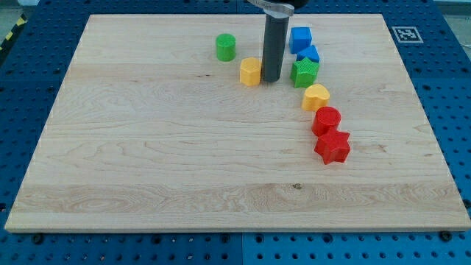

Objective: Push the yellow hexagon below the green circle

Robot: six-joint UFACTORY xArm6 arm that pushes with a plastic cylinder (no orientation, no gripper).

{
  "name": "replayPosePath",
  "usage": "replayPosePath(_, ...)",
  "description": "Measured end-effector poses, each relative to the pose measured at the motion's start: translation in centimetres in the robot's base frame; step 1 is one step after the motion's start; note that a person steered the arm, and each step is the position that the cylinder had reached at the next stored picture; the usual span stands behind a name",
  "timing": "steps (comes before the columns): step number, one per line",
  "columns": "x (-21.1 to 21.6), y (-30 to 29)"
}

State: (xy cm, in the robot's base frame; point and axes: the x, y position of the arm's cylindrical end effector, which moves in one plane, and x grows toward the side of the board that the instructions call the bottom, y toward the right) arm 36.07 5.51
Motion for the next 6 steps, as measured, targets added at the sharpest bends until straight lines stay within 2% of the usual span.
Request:
replayPosePath(1, -0.6, 0.0)
replayPosePath(3, 1.2, 0.9)
replayPosePath(6, 0.5, 0.5)
